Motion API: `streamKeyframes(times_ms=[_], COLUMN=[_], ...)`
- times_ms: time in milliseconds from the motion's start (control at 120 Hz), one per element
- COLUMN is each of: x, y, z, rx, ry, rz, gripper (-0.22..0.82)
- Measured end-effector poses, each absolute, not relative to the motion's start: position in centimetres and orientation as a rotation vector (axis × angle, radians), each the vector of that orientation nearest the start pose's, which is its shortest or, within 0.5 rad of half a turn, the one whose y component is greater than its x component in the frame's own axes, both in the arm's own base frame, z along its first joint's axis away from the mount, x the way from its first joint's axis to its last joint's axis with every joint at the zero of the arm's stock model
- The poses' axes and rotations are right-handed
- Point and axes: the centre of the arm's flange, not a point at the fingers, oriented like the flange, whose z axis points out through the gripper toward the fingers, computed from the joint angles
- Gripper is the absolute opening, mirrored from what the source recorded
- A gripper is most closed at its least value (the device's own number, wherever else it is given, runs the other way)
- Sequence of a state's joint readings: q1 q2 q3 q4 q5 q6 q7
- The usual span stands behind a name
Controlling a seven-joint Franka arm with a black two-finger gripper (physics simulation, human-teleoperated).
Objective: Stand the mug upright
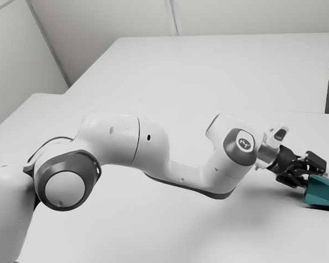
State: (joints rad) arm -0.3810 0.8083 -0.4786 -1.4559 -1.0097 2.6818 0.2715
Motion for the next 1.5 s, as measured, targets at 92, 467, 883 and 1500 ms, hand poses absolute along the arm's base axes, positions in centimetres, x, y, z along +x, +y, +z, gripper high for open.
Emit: streamKeyframes(times_ms=[92, 467, 883, 1500], x=[56.9, 56.3, 53.4, 59.3], y=[-49.3, -50.1, -39.3, -14.0], z=[27.8, 29.9, 38.5, 45.1], rx=[2.157, 2.141, 2.305, 2.889], ry=[-0.061, -0.099, -0.171, -0.495], rz=[0.096, 0.120, 0.244, 0.164], gripper=[0.08, -0.14, -0.17, -0.17])
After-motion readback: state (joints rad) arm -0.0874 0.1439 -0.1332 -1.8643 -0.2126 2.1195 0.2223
